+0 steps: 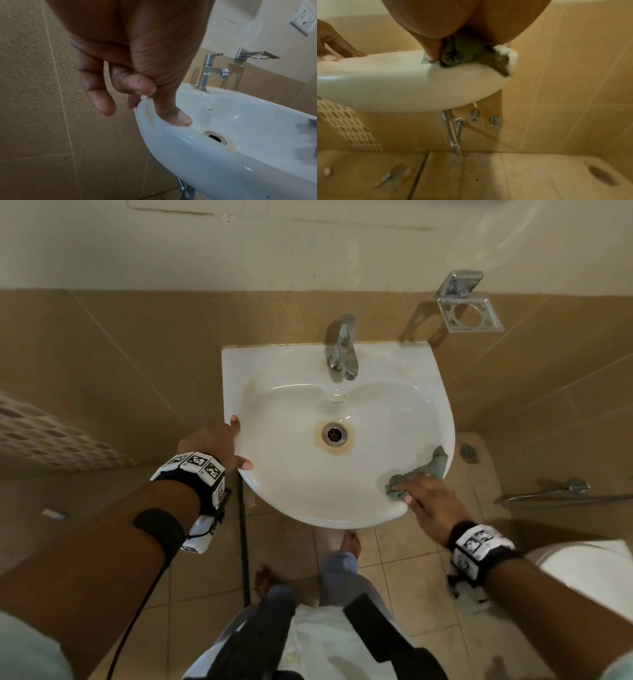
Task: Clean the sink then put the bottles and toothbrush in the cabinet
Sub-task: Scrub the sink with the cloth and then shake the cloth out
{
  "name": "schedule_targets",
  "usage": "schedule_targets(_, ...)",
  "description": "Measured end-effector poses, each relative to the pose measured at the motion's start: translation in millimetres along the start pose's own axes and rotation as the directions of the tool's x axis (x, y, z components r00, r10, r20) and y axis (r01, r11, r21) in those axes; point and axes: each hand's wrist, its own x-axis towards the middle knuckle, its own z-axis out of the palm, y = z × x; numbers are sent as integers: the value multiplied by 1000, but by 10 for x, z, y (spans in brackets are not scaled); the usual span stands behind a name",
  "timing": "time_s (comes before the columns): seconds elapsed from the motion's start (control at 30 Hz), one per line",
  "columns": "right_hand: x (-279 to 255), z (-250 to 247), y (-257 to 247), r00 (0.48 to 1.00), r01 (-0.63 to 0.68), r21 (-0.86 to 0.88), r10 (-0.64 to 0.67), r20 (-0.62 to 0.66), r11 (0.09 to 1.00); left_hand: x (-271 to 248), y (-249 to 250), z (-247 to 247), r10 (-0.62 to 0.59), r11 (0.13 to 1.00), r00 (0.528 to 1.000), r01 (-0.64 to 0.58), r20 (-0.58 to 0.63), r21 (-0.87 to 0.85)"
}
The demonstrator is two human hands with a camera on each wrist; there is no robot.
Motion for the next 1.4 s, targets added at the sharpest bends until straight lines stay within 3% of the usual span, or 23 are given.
schedule_targets(0.03,-39,169,-197,1000,-9,28,10,-22,1000,-5,0,1,-3,1000,1000,3,-2,1)
schedule_targets(0.17,-91,728,-1477,989,100,214,-120,85,972,-3,11,-25,-5,1000,1000,5,-6,2)
schedule_targets(0.27,113,794,-1892,986,24,275,-69,151,961,-21,6,-26,-9,1000,1000,9,-4,5)
schedule_targets(0.33,89,738,-1742,973,76,282,-133,187,956,-36,16,-33,-11,1000,1000,11,-9,15)
schedule_targets(0.4,-11,577,-1303,947,175,228,-227,229,958,-40,17,-43,-10,1000,1000,10,-12,16)
schedule_targets(0.47,-60,261,-753,927,188,122,-217,304,974,-42,7,-43,-10,1000,1000,10,-6,-3)
schedule_targets(0.53,45,-128,-214,935,135,11,-132,329,991,-57,10,-43,-10,1000,1000,10,1,-16)
schedule_targets(0.63,471,-646,181,955,-115,-107,139,263,988,-75,17,-40,-10,999,1000,10,5,-50)
schedule_targets(0.7,816,-794,61,937,-273,35,257,235,961,-87,18,-32,-11,996,1000,12,4,-87)
schedule_targets(0.77,1102,-748,-329,937,-332,411,248,245,849,-93,5,-21,-10,992,1000,12,14,-126)
schedule_targets(0.83,1374,-630,-855,952,-301,667,177,248,682,-98,-12,-12,-5,987,1000,8,21,-161)
schedule_targets(0.9,1703,-524,-1307,975,-218,769,109,191,601,-82,-27,-6,-5,982,1000,9,23,-189)
schedule_targets(0.93,1879,-481,-1485,987,-162,776,96,131,610,-81,-27,0,-7,981,1000,11,20,-194)
schedule_targets(1.0,2218,-442,-1808,988,-55,691,139,-67,721,-67,-34,9,-12,981,1000,14,14,-193)
schedule_targets(1.07,2549,-322,-1994,952,8,500,146,-269,866,-46,-37,34,-18,979,1000,17,-2,-205)
schedule_targets(1.1,2685,-215,-2035,947,2,386,122,-297,923,-36,-36,53,-22,976,1000,19,-11,-215)
schedule_targets(1.17,2879,64,-2052,970,-77,149,109,-218,986,-8,-41,83,-28,974,999,22,-25,-224)
schedule_targets(1.23,2894,288,-2134,975,-101,70,113,-190,992,19,-56,111,-37,976,999,30,-29,-217)
schedule_targets(1.3,2809,407,-2242,974,64,154,-28,-225,986,31,-56,116,-45,976,998,35,-39,-214)
schedule_targets(1.33,2725,441,-2284,968,190,137,-161,-194,972,22,-53,114,-53,976,998,42,-42,-216)
schedule_targets(1.4,2568,462,-2187,891,453,50,-453,-1,890,15,-30,102,-68,975,996,56,-49,-215)
